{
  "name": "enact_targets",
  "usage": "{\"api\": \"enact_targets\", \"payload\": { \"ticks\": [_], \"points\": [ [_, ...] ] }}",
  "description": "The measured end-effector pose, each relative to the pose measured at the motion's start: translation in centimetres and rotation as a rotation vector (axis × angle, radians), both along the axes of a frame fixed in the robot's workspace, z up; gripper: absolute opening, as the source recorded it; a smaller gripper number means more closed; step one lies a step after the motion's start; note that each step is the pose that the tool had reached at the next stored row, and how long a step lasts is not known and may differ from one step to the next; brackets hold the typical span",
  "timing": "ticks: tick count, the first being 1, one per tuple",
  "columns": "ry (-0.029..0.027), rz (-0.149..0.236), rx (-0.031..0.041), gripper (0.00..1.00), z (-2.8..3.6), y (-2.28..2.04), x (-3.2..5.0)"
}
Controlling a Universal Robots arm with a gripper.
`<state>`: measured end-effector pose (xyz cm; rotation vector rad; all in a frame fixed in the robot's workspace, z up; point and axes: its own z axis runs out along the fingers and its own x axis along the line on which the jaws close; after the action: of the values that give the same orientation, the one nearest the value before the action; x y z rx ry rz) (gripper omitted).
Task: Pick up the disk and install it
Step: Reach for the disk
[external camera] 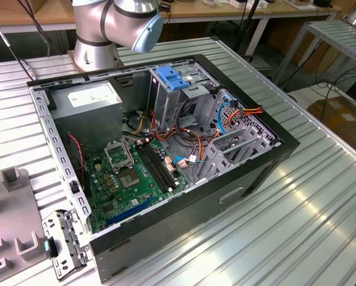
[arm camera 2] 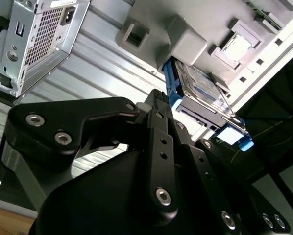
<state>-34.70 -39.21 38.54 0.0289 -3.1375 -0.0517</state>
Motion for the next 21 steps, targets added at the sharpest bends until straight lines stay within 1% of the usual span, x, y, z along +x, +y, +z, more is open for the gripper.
{"api": "enact_targets", "payload": {
  "ticks": [1,3,4,5,6,8,12,15,17,21],
  "points": [
    [0.0000,0.000,-0.0001,0.11,-0.01,0.00,-0.34],
    [-0.0001,-0.006,0.0000,0.11,-0.09,0.00,-1.61],
    [-0.0001,-0.009,0.0001,0.11,-0.11,0.00,-2.05],
    [0.0000,-0.014,0.0000,0.11,-0.12,0.00,-2.74],
    [0.0000,-0.016,0.0000,0.11,-0.13,0.00,-3.02],
    [-0.0001,-0.019,0.0000,0.11,-0.13,0.00,-3.51],
    [0.0001,-0.019,0.0000,0.11,-0.14,0.00,-3.92],
    [0.0006,-0.020,-0.0001,0.11,-0.14,0.00,-4.42],
    [0.0014,-0.021,0.0000,0.11,-0.15,0.00,-5.17],
    [0.0016,-0.022,0.0000,0.11,-0.15,0.00,-5.80]
  ]
}}
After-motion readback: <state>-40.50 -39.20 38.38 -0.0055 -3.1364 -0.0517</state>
